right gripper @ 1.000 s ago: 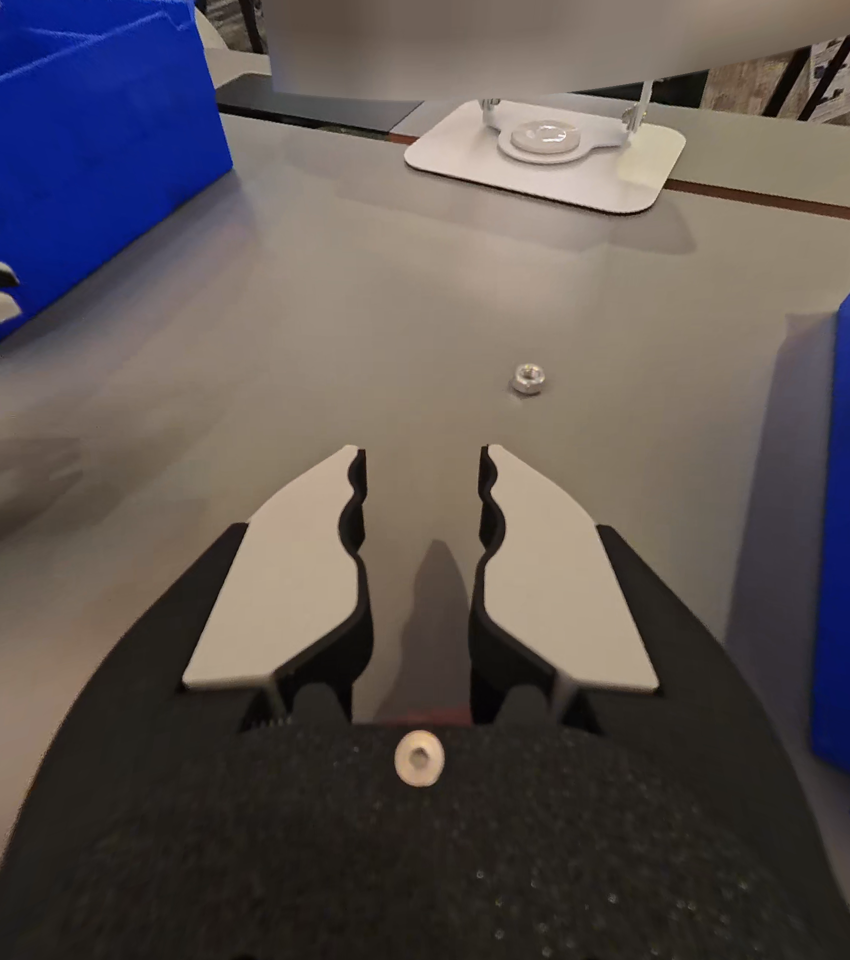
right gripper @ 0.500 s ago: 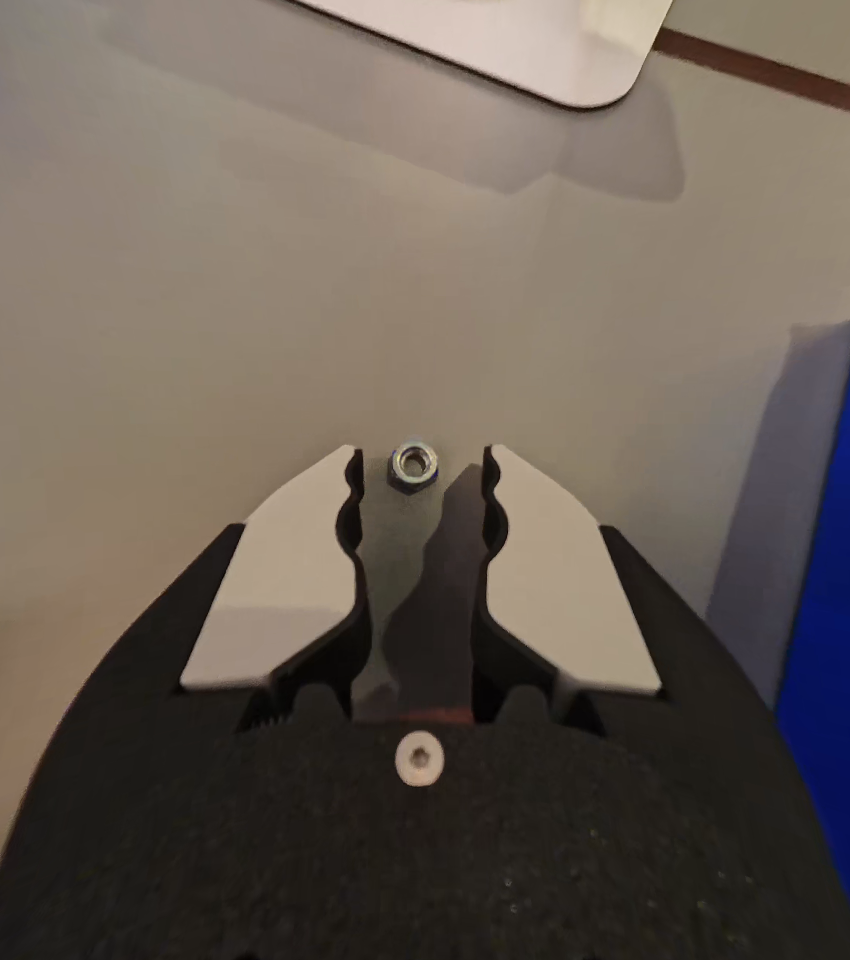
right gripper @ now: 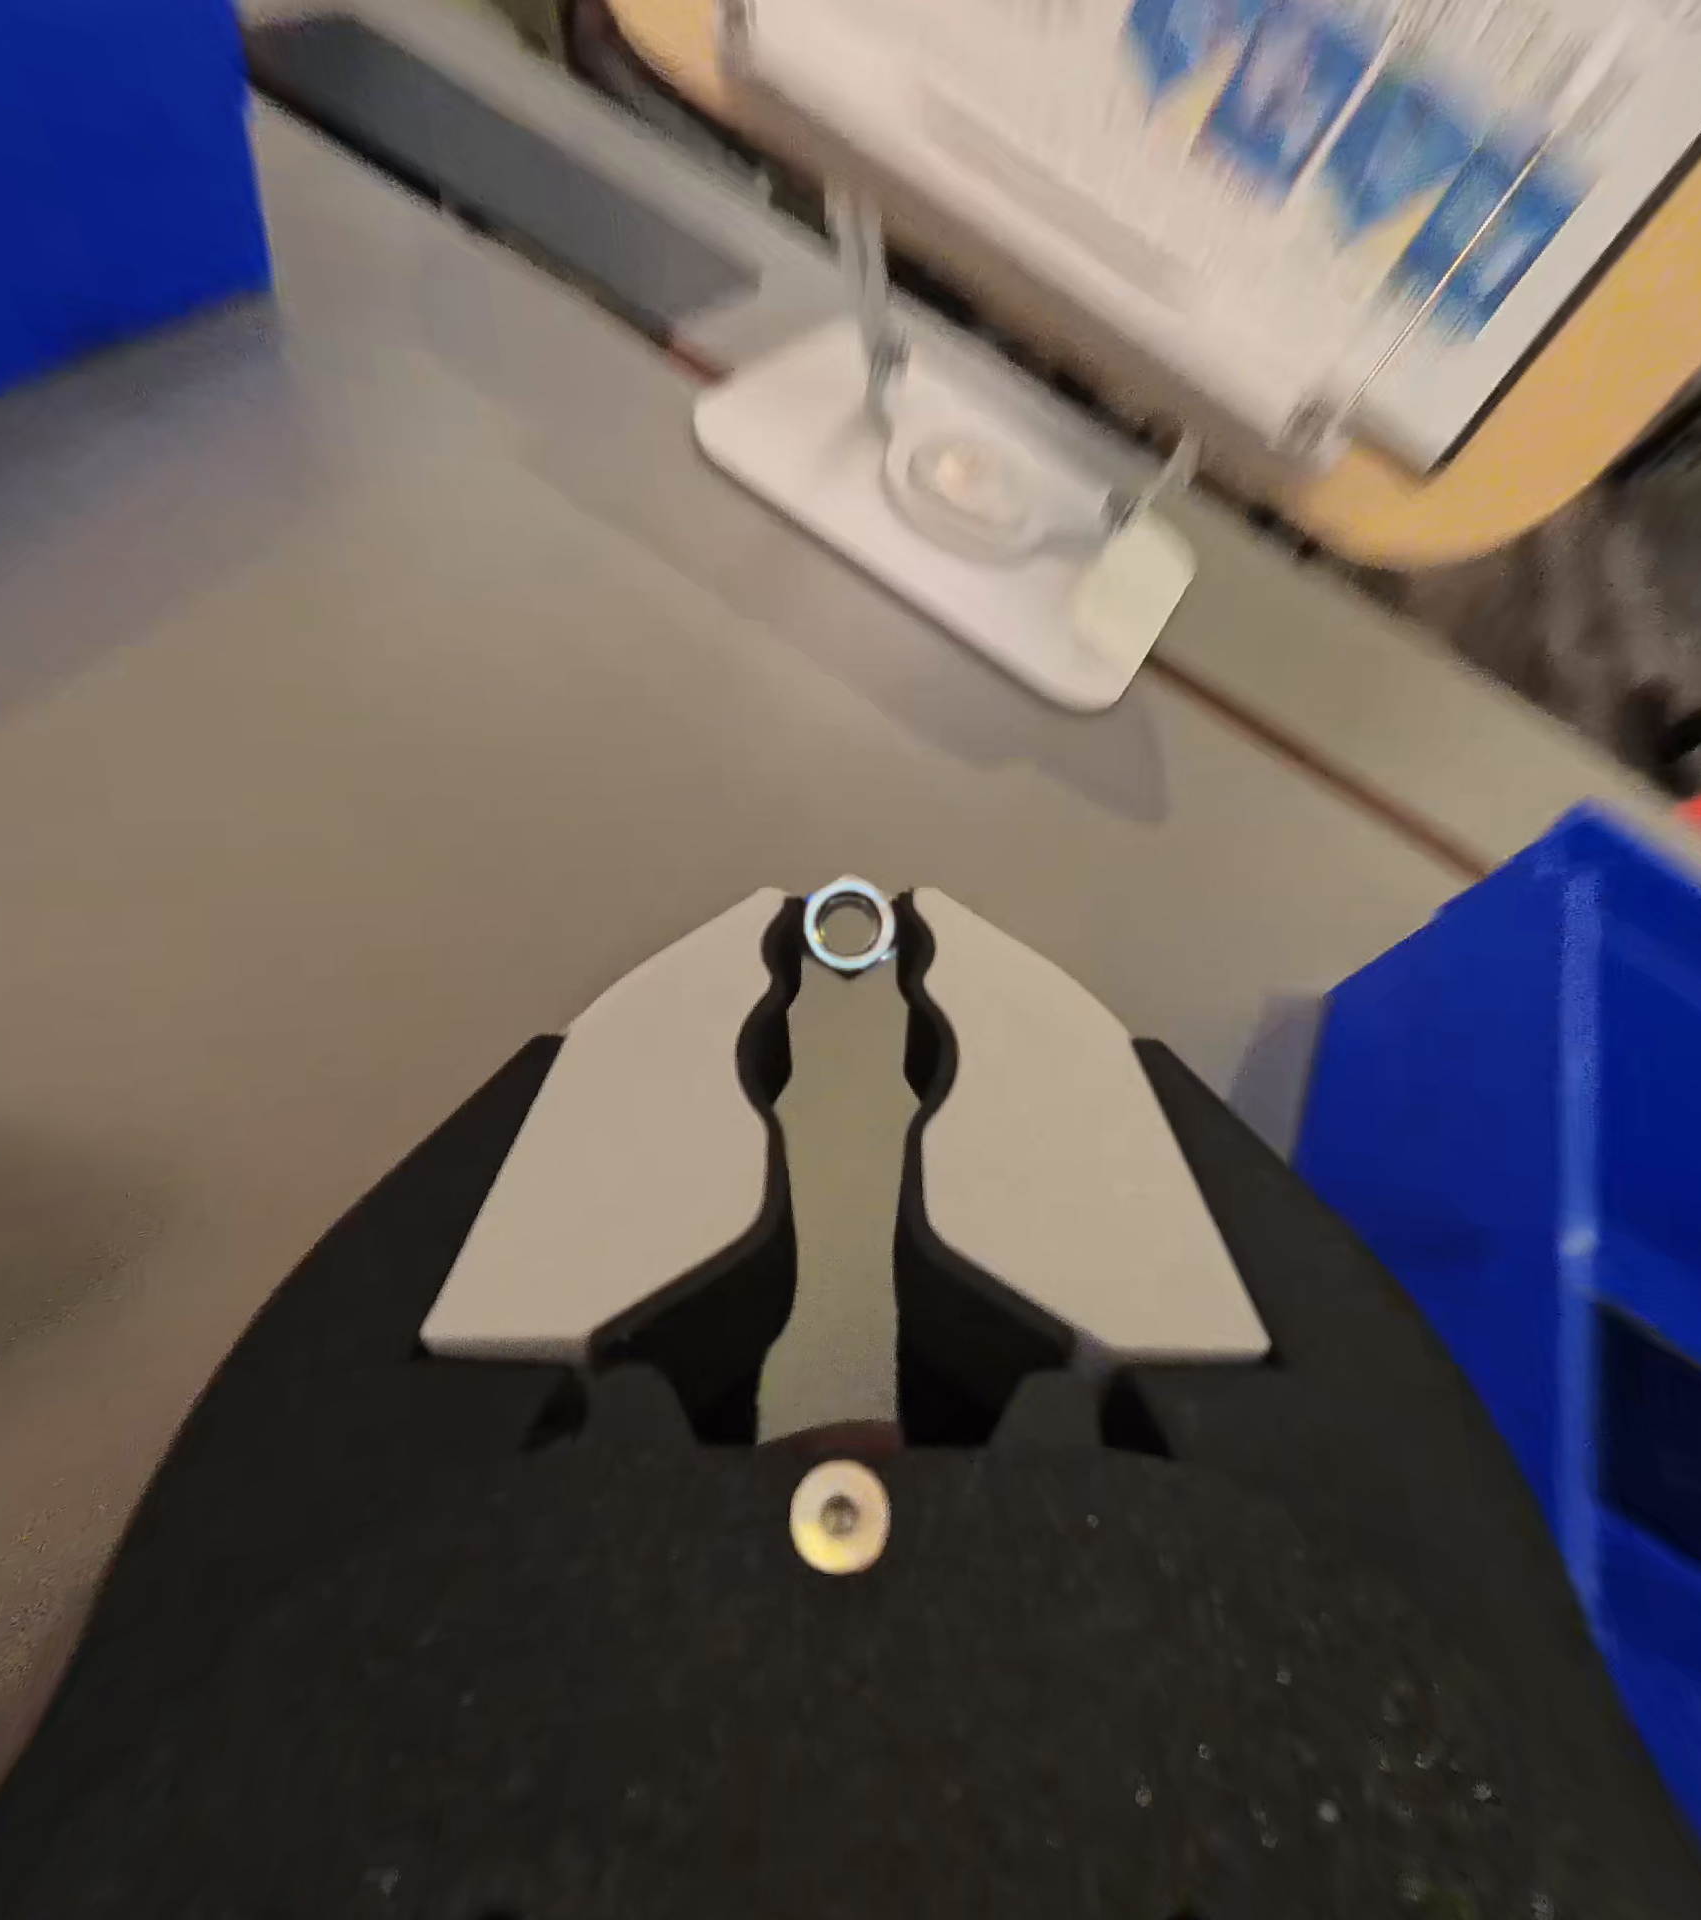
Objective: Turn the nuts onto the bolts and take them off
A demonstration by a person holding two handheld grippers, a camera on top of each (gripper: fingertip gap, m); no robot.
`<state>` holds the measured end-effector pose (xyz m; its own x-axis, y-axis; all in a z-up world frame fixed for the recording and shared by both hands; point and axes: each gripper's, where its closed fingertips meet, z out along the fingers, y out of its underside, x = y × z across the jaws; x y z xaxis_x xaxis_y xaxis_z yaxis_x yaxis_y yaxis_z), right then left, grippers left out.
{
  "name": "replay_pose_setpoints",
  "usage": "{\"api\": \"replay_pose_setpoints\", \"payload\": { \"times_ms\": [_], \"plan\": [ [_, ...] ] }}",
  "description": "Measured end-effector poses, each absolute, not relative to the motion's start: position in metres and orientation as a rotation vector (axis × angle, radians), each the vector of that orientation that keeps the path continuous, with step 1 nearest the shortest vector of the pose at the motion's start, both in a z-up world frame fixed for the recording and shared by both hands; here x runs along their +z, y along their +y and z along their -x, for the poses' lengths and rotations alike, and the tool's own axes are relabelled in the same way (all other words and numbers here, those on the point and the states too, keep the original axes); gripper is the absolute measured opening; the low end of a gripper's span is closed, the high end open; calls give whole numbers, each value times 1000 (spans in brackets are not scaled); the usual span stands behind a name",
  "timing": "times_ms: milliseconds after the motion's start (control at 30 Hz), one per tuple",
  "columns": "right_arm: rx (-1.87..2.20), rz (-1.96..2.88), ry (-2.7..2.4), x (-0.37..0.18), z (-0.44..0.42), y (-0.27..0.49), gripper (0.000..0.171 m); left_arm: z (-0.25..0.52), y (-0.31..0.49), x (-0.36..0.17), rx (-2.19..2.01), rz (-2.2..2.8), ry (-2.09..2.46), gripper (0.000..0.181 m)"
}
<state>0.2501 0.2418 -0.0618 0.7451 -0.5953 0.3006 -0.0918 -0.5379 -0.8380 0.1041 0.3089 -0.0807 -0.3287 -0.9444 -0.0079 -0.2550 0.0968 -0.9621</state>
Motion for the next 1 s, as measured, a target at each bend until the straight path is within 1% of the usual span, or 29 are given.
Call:
{"api": "replay_pose_setpoints", "payload": {
  "times_ms": [67, 100, 300, 333, 400, 500, 600, 700, 767, 1000],
  "plan": [
    [-792, 1976, 452, -30, -228, 235, 17, -104, 312, -79, -1278, 1202, 1663, 18],
    [-802, 1958, 445, -23, -220, 231, 17, -104, 314, -78, -1290, 1213, 1650, 18],
    [-790, 1907, 506, -14, -209, 201, 17, -105, 320, -75, -1343, 1254, 1610, 18],
    [-824, 1898, 518, -6, -214, 188, 17, -104, 319, -74, -1349, 1246, 1610, 18],
    [-935, 1878, 607, 14, -244, 137, 17, -102, 317, -72, -1360, 1225, 1615, 18],
    [-810, 1981, 872, -14, -297, 53, 17, -101, 314, -72, -1369, 1203, 1635, 18],
    [-599, 2164, 1046, -82, -320, 6, 18, -101, 311, -74, -1363, 1195, 1656, 18],
    [-517, 2326, 1084, -119, -322, -5, 18, -101, 309, -75, -1353, 1185, 1673, 18],
    [-492, 2393, 1095, -131, -324, -5, 18, -101, 308, -76, -1344, 1181, 1683, 18],
    [-434, 2407, 1147, -141, -329, 0, 18, -102, 306, -79, -1320, 1179, 1700, 18]
  ]
}}
